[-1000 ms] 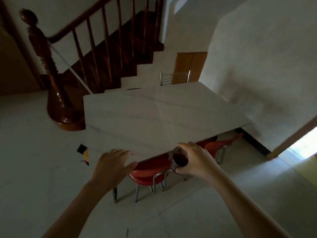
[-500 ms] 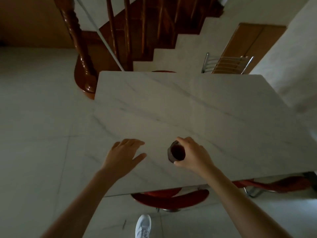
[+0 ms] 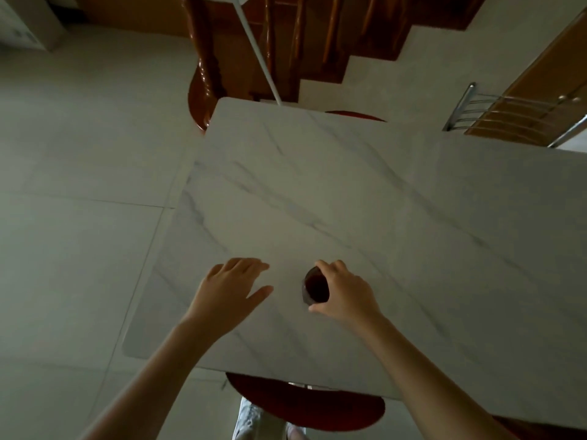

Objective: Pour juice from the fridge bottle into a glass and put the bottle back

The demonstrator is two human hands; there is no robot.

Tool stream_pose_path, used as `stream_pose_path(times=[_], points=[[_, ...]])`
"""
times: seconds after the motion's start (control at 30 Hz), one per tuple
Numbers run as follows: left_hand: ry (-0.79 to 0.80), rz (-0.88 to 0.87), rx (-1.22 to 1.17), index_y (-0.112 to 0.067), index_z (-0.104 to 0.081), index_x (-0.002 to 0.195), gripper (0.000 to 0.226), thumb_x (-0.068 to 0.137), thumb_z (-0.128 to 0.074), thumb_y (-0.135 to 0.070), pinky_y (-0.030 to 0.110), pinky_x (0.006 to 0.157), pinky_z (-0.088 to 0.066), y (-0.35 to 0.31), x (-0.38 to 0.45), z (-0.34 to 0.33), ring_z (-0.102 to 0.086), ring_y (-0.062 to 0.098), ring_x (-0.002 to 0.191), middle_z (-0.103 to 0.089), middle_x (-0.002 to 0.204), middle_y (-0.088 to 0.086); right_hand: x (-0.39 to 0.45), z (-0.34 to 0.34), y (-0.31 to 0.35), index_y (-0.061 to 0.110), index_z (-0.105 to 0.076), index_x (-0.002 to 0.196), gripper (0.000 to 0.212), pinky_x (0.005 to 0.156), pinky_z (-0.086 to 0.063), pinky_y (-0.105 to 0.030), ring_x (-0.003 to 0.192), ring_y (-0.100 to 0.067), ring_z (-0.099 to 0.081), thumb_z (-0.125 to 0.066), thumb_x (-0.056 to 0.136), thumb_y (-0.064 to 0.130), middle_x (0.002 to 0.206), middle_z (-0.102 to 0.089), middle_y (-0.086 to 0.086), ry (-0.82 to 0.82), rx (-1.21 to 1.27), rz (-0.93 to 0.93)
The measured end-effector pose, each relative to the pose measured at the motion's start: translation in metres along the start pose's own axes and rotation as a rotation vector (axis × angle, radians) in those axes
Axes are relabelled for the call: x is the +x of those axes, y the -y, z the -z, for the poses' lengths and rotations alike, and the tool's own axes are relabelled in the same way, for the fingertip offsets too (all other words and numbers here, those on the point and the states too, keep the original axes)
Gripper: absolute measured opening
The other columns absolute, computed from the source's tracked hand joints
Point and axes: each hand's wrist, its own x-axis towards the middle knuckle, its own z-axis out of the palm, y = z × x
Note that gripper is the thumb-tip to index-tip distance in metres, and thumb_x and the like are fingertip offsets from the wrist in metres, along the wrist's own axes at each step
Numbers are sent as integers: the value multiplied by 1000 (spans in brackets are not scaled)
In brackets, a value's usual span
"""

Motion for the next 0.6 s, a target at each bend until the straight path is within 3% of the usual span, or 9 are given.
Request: stream_pose_path(times=[0.17,0.3,0.5,0.6], points=[[-30,44,-6,-24,-58,122,59,86,-28,-60,34,89,-43,-12,5,-1,-55,16,114,-61,122,-6,9,-6,-5,25,-27,138,89,80,-50,-38,105,-30,-58,-73,68,54,130,-41,-4,-15,-27,35],[-24,48,-3,-23,-58,123,60,87,-27,-61,35,89,-44,-20,7,-1,-56,16,114,-62,122,-5,9,-9,-8,26,-10,146,99,81,-51,-38,110,-29,-55,-67,71,59,141,-34,-6,-36,-48,42],[-12,30,6,-23,-53,128,65,86,-23,-63,33,93,-42,-27,2,3,-52,14,118,-58,128,-6,5,-5,-6,33,9,145,113,96,-41,-48,133,-34,-34,-65,67,67,157,-5,-11,72,32,-4],[-25,17,-30,-26,-48,132,69,84,-19,-66,31,95,-38,-31,1,13,-48,12,122,-54,132,-8,0,13,-9,33,6,146,107,101,-35,-49,138,-32,-26,-60,71,68,158,-3,-7,65,89,-22]])
